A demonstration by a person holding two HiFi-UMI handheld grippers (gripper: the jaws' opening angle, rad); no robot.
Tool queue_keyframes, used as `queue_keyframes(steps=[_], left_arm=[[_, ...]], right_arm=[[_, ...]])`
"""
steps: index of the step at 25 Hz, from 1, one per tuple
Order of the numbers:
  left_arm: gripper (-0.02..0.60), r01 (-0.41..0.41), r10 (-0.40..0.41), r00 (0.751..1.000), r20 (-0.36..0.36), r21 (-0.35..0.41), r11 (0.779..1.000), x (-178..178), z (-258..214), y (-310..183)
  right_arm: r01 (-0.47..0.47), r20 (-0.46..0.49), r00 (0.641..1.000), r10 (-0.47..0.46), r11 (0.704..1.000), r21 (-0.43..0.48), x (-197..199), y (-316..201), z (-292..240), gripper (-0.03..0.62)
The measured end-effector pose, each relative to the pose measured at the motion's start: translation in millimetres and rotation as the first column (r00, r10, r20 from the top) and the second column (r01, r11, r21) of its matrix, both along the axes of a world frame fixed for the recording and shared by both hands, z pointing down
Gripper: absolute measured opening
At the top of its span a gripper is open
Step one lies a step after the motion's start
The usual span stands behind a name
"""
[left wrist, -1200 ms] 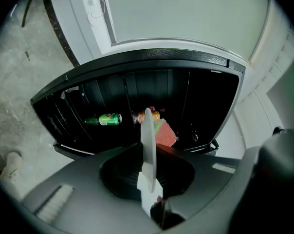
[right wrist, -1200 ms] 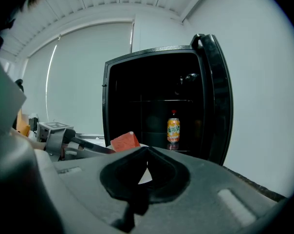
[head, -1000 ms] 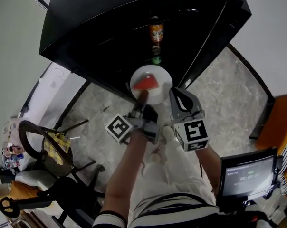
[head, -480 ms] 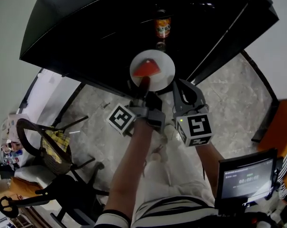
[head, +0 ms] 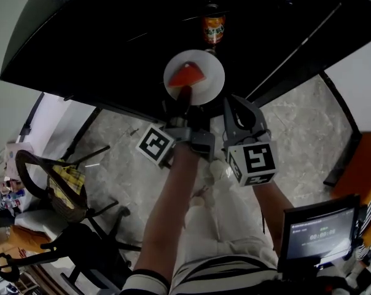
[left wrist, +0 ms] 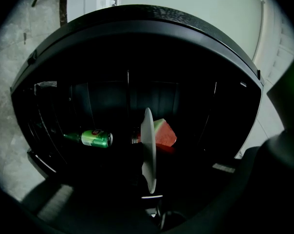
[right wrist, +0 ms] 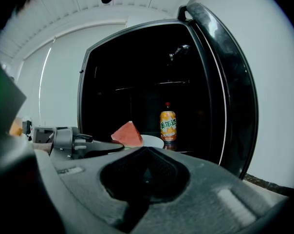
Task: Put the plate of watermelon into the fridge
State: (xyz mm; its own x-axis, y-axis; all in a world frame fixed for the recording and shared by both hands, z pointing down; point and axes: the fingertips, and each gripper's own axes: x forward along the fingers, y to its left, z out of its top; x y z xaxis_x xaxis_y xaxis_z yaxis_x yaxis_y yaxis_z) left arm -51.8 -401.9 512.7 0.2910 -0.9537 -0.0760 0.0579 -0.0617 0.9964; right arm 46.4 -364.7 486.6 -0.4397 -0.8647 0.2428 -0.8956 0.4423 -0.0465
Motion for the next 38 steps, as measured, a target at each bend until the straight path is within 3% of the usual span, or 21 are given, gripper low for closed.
queue_keyframes(steps=[20,33,38], left_arm=[[0.023,0.164,-0.162,0.986,0.038,-0.046,0.985,-33.7,16.2,-28.8],[0.032,0.125,-0.120,0.988,0.098,-0.043,0.991,-30.7,23.5,-34.6],[0.114,0.069,-0.071,0.993,0.098,0.021,0.997,-22.6,7.0,-35.4]], right_arm=[[0.098,0.014,0.995,-0.098,0.995,0.017,-34.4,-28.4,16.7,-0.002],[0.178,0.000,0.984,-0.178,0.984,-0.024,-45.4,-40.9,34.2,-0.003],[0.215,0.013,0.977,-0.214,0.976,-0.028,-55.0,-40.7,35.5,-0.003]])
